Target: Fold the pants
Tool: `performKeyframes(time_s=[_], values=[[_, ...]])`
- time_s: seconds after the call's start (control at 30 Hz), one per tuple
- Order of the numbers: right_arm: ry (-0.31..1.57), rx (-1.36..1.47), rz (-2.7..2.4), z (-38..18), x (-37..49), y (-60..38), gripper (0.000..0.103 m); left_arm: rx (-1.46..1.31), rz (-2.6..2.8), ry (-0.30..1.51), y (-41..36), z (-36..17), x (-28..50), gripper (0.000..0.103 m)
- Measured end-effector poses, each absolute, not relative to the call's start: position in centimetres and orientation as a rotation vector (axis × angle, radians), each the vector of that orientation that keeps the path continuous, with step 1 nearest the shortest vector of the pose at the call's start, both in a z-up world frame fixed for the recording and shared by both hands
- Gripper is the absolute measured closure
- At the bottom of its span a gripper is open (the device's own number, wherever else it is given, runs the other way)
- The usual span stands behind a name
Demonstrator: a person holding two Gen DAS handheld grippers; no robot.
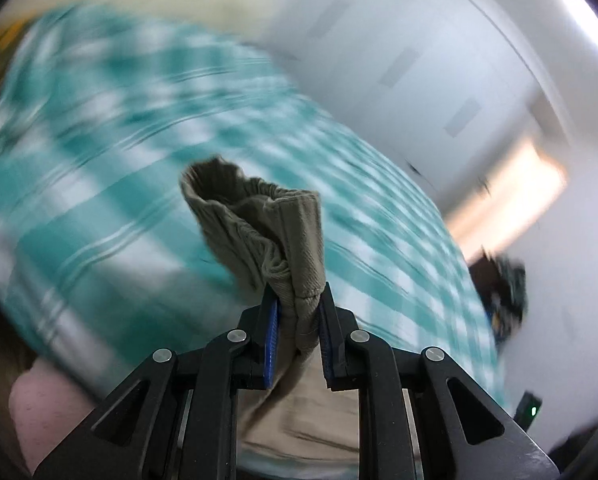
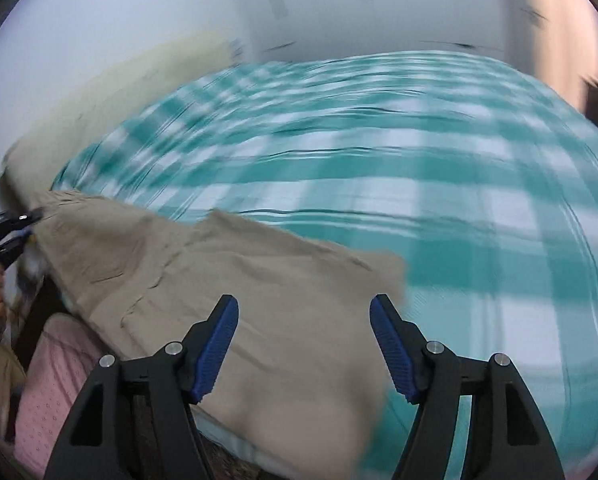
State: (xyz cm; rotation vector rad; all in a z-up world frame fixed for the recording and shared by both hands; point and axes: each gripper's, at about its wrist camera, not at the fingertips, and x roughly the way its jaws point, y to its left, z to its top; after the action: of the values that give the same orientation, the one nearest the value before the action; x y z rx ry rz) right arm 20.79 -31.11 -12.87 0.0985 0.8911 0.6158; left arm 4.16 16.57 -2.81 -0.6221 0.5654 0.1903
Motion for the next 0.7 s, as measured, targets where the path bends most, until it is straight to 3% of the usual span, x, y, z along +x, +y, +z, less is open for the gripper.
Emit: performKeyframes(time_s=[0.17, 0.3, 0.33, 0.37, 0.43, 0.5, 0.57, 0.67, 0.7], values=[[0.865, 0.287, 0.460, -14.8, 18.8, -37.1, 0.035, -0.368, -0.010, 0.653, 4.1, -1.2, 9.9, 0.087], [0.838, 0.340, 0.405, -14.5, 19.2, -39.9, 0.035, -0.267, -0.135, 0.784, -5.1, -5.2, 13.8, 0.085], [0.825, 0.340, 0.397, -14.2, 19.1, -40.2, 0.035, -0.241, -0.161, 0.826, -7.3, -6.9, 14.8, 0.080], [0.813, 0.339, 0.392, -14.1, 19.1, -40.4, 0.035, -0.221, -0.181, 0.863, -8.9, -8.3, 15.6, 0.066], [0.810, 0.350, 0.394, -14.4, 19.0, -40.7, 0.035, -0.196, -0.242, 0.940, -12.2, -11.8, 17.0, 0.054], [0.827, 0.391, 0.392, -15.0, 18.8, -41.4, 0.035, -0.164, -0.229, 1.008, -13.5, -13.3, 17.3, 0.054], [0.834, 0.432, 0.390, -15.3, 18.8, -42.1, 0.035, -0.225, -0.246, 1.012, -12.7, -12.5, 16.7, 0.050], [0.837, 0.458, 0.394, -15.5, 18.8, -42.7, 0.035, -0.299, -0.239, 0.916, -8.8, -9.3, 15.0, 0.027], [0.851, 0.479, 0.423, -15.6, 19.0, -42.5, 0.035, -0.297, -0.201, 0.868, -7.0, -8.4, 14.2, 0.025]])
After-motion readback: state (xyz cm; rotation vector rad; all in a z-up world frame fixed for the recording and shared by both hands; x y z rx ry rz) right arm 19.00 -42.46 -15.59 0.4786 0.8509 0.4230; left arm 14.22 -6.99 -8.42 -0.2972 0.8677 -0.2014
